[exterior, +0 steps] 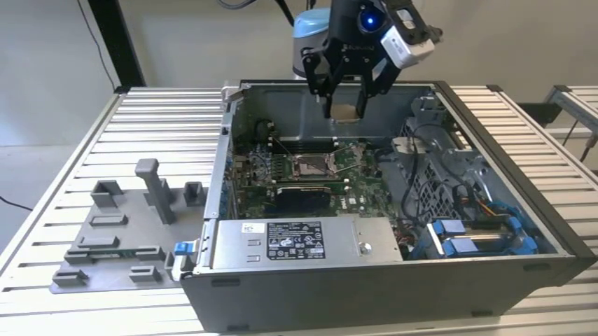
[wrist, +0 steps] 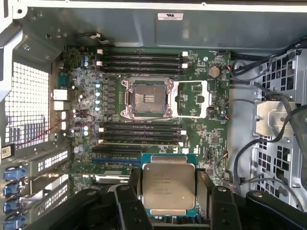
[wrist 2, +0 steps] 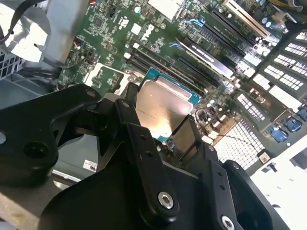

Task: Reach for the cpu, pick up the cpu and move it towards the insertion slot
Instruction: 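Pick up the cpu and move it towards the insertion slot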

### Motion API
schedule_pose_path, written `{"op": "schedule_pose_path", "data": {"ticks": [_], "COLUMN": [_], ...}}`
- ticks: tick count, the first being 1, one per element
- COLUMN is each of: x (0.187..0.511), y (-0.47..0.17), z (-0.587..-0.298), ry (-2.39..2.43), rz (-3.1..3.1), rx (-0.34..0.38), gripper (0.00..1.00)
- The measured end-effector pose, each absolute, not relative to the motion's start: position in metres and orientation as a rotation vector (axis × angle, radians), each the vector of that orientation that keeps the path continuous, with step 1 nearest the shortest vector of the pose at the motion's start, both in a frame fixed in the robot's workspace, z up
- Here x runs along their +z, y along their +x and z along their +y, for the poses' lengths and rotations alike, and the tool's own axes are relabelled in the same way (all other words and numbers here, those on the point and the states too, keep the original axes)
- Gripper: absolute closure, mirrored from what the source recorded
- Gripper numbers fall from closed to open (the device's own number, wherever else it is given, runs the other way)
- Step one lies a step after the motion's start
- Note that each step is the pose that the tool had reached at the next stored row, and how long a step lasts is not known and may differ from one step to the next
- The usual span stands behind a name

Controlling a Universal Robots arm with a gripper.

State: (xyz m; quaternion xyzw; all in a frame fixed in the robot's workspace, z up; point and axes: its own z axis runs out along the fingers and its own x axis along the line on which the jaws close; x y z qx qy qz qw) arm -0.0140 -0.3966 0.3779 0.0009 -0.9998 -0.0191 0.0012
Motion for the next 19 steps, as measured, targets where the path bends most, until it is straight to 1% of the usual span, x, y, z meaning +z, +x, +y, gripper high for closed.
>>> {"op": "schedule_pose_path", "data": {"ticks": [7, 14, 19], "x": [0.378, 0.377, 0.375], "y": [-0.014, -0.014, -0.02], "z": [-0.386, -0.358, -0.352], "ry": [0.003, 0.003, 0.003], "rz": [-3.139, -3.139, -3.139], "rx": [-0.06, -0.06, -0.06], "gripper": [1.0, 1.0, 1.0]}}
